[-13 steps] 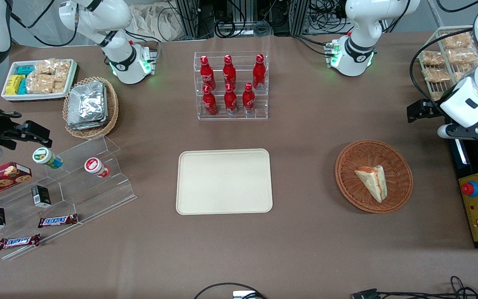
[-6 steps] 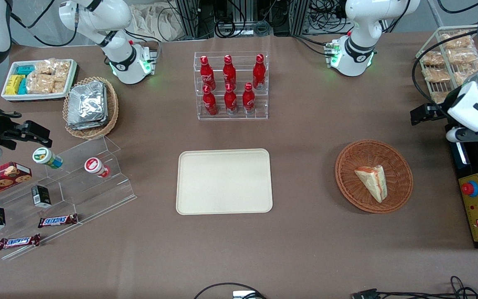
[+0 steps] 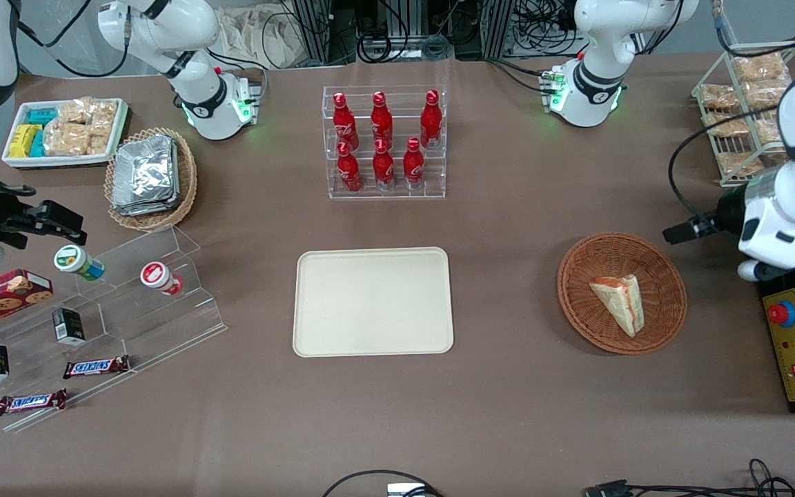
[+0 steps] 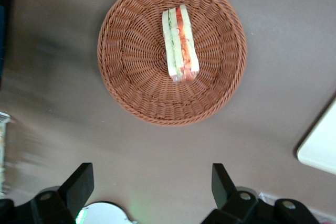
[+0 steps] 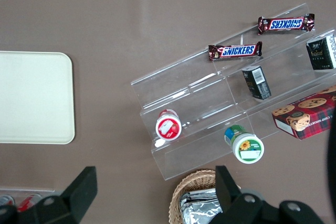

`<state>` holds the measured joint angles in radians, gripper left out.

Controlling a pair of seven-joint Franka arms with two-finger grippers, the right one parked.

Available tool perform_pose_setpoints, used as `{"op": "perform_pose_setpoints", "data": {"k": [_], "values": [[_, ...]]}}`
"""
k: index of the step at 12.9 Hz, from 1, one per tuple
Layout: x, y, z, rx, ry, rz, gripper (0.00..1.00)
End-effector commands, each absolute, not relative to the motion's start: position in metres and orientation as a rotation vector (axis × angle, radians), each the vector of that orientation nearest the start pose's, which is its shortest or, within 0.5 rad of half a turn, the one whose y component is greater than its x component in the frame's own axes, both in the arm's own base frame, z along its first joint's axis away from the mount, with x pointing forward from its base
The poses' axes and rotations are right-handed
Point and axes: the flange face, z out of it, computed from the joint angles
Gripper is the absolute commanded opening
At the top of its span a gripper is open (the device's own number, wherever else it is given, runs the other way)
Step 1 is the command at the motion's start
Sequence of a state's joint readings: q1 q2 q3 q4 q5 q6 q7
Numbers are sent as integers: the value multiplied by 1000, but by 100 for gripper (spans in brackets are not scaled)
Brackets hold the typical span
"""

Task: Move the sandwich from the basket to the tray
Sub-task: 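Lower the open left gripper over the wrapped sandwich and close on it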

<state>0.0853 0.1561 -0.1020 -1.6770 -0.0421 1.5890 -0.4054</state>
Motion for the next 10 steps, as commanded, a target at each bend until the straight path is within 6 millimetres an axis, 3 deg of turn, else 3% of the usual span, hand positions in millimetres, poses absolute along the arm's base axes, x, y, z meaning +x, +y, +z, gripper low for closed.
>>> {"op": "perform_pose_setpoints", "data": {"k": [1,4,10], "values": [[600,-9,447,-3044,-706,419,99],[621,0,394,-3031,-768,418,99],[647,2,307,-3015,-872,383,99]]}}
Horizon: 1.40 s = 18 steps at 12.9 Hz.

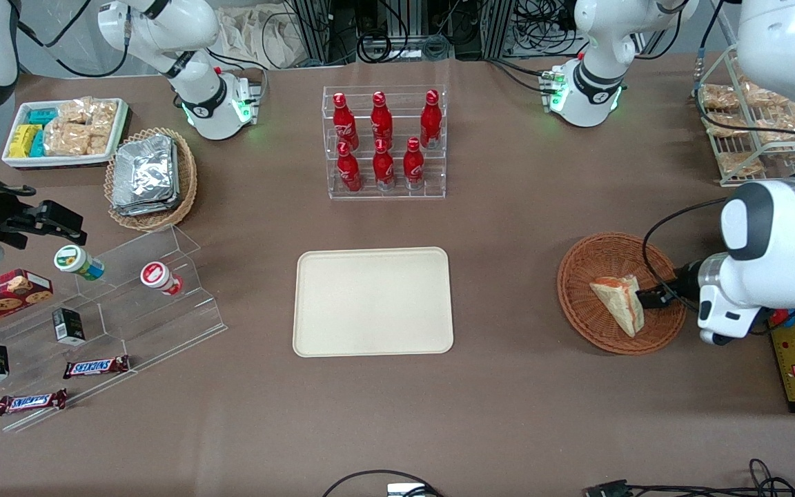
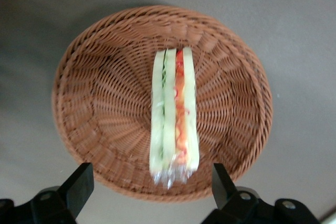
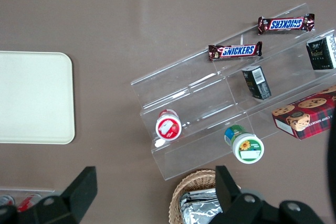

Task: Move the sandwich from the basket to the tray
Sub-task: 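Lower the open left gripper over the wrapped sandwich and close on it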

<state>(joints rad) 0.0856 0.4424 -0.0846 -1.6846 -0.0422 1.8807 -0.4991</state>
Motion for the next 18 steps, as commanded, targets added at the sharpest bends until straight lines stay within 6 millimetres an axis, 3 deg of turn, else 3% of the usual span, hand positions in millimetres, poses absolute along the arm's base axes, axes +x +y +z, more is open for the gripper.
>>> {"op": "perform_pose_setpoints", "data": {"k": [1,5,10,11,13,14,15,16,18], "values": [[649,3,292,-3015,-879,381,99],[654,-8,242,-2988,-967,382,99],[644,-22,214,-2963,-987,454,99],[641,-22,214,-2961,-984,460,91],[639,-22,216,-2960,-979,463,23],[639,-22,217,-2960,-976,468,6],[639,-24,222,-2969,-955,464,0],[639,-25,231,-2977,-945,453,0],[639,-51,268,-3014,-881,449,0]]}}
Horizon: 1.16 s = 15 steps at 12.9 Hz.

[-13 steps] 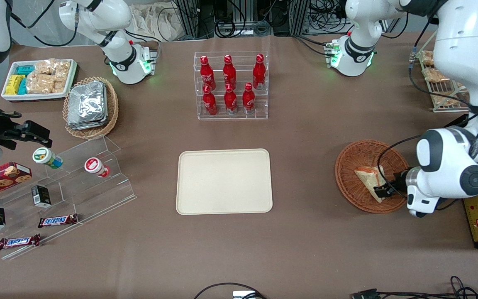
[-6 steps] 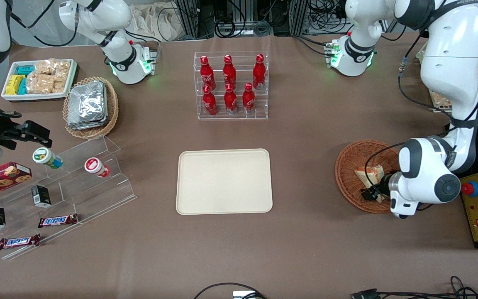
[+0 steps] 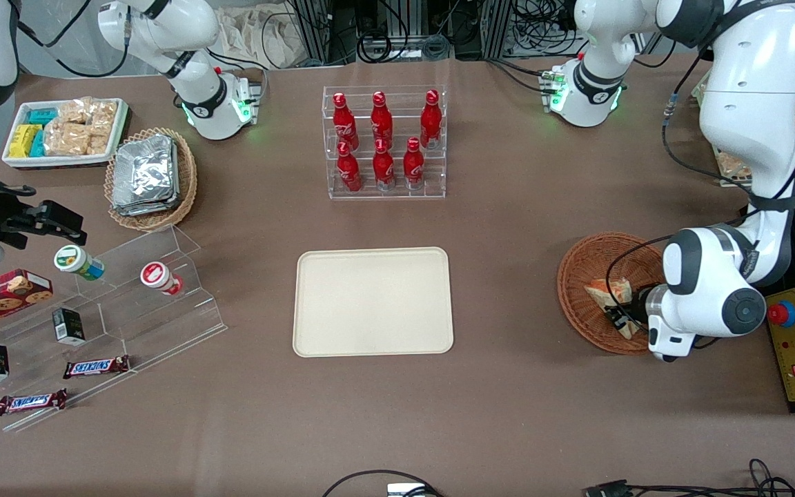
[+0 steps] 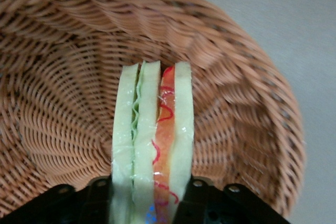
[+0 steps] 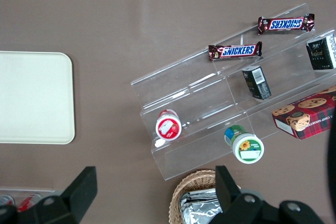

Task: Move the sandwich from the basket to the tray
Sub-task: 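Lift the sandwich with the left gripper and carry it to the tray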

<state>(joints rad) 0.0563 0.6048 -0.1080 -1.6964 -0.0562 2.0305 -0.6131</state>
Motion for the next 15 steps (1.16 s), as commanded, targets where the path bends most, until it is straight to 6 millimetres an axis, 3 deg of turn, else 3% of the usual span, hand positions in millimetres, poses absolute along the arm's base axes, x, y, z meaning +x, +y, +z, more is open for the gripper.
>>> {"op": "perform_pose_setpoints", "data": {"k": [1,5,8,10,13,15], "values": [[638,-63,291,-3036,-847,422,0],[654,-137,394,-3143,-534,331,0],[661,-190,429,-3213,-273,247,0],[665,-234,430,-3247,-168,221,0],[660,-316,406,-3285,-20,230,0],[656,-344,382,-3302,33,241,0]]}}
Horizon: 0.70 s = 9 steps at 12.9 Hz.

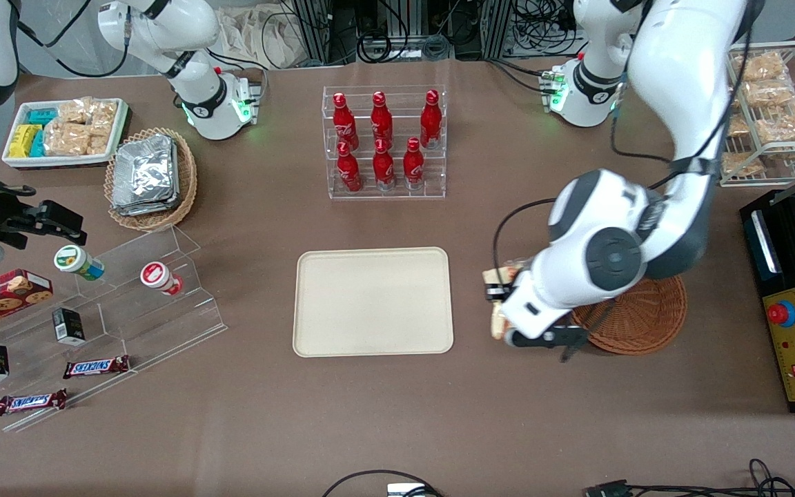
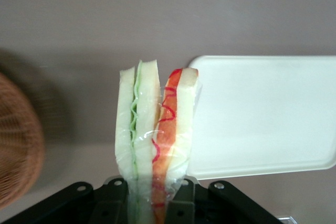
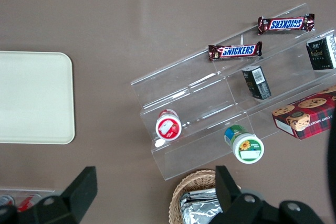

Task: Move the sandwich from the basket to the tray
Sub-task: 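Lift the sandwich with the left gripper and carry it to the tray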

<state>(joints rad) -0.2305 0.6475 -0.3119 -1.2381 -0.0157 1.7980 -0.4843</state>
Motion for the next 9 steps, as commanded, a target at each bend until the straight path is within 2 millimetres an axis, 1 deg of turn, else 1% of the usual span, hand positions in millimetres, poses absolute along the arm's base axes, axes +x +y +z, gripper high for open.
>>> {"op": "perform_pose_setpoints", "data": {"k": [1,2,3,4,5,7,8,9], "values": [[651,-361,366,-3324,55,272,0],[646,-376,346,-3333,72,297,0],[643,-387,326,-3331,87,311,0],[641,-394,305,-3330,96,320,0],[638,-403,289,-3328,115,320,0],[633,-416,263,-3334,125,322,0],[631,-418,250,-3331,127,341,0],[627,-422,243,-3323,140,351,0]]}}
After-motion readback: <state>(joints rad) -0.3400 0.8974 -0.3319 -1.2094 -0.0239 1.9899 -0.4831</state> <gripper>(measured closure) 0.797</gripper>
